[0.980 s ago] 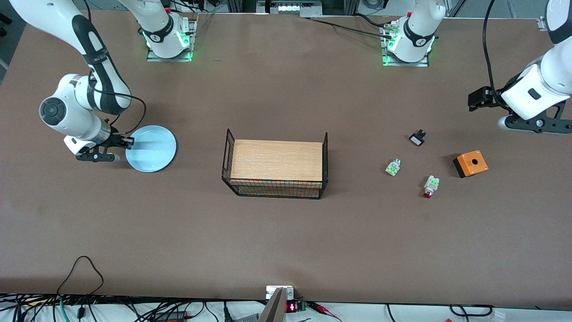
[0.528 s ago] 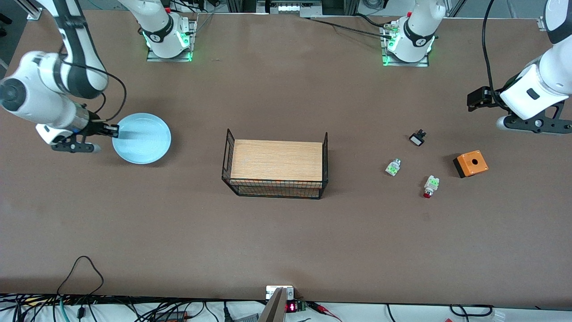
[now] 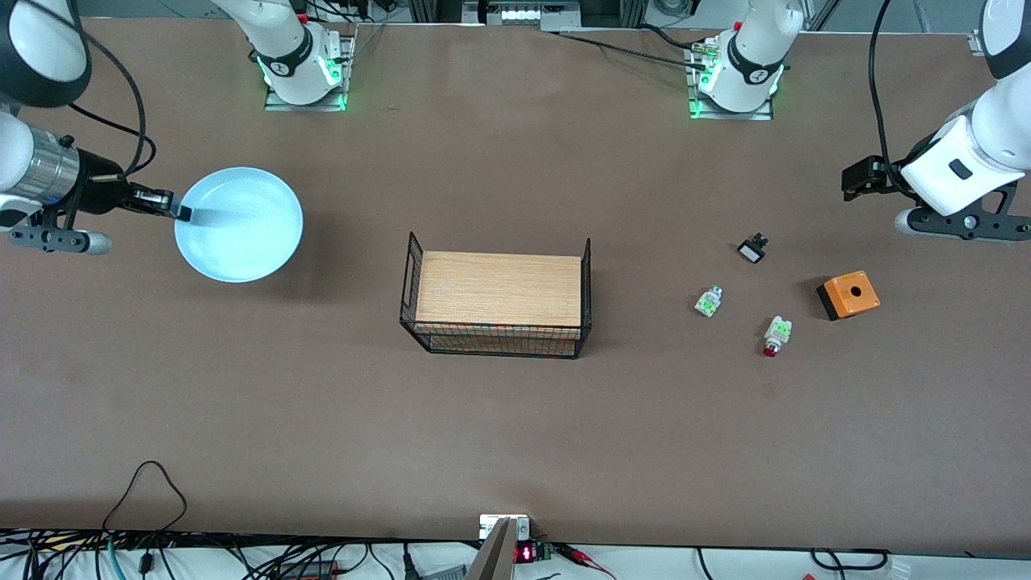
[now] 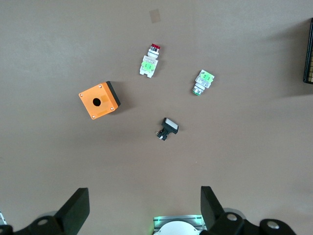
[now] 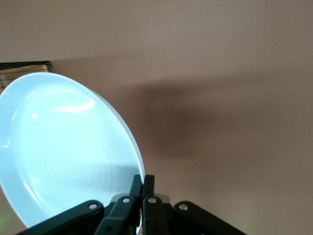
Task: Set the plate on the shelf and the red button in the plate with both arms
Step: 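Lift the plate by its rim with the right gripper, then carry the plate with the right gripper onto the wooden box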
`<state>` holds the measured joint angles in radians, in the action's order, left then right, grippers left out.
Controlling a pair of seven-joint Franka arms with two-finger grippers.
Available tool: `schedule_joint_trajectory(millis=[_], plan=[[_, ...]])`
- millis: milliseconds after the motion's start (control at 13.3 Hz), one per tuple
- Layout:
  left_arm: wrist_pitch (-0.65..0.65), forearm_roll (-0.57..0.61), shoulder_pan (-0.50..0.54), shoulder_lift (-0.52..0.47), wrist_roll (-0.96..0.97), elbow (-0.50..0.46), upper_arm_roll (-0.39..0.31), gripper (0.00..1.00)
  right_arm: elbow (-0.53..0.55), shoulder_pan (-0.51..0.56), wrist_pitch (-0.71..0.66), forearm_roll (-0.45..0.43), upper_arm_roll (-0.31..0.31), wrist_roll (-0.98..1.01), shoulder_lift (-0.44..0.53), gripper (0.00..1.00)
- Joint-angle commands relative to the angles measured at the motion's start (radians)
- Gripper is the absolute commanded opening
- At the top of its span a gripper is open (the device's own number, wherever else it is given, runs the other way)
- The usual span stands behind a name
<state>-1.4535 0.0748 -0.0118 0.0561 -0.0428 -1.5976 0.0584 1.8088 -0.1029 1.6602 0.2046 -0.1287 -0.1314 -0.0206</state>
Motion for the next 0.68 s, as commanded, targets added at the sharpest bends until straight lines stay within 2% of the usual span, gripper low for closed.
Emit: schedule_joint_trajectory(millis=[0, 302, 452, 603], plan=[[0.018, 0.026, -0.004, 0.014, 0.009, 0.031, 0.003, 1.00, -0.106, -0.081, -0.056, 0.015, 0.038, -0.211, -0.018, 0.00], [0.018, 0.026, -0.002, 0.014, 0.006, 0.031, 0.003, 1.00, -0.155, -0.107, -0.042, 0.019, 0.202, -0.581, -0.019, 0.00], [0.018, 0.026, -0.004, 0.014, 0.006, 0.031, 0.003, 1.00, -0.155, -0.150, -0.030, 0.041, 0.247, -0.728, -0.028, 0.00], [0.018, 0.028, -0.005, 0.014, 0.006, 0.031, 0.003, 1.00, -0.152, -0.237, 0.033, 0.042, 0.253, -0.905, -0.045, 0.00]])
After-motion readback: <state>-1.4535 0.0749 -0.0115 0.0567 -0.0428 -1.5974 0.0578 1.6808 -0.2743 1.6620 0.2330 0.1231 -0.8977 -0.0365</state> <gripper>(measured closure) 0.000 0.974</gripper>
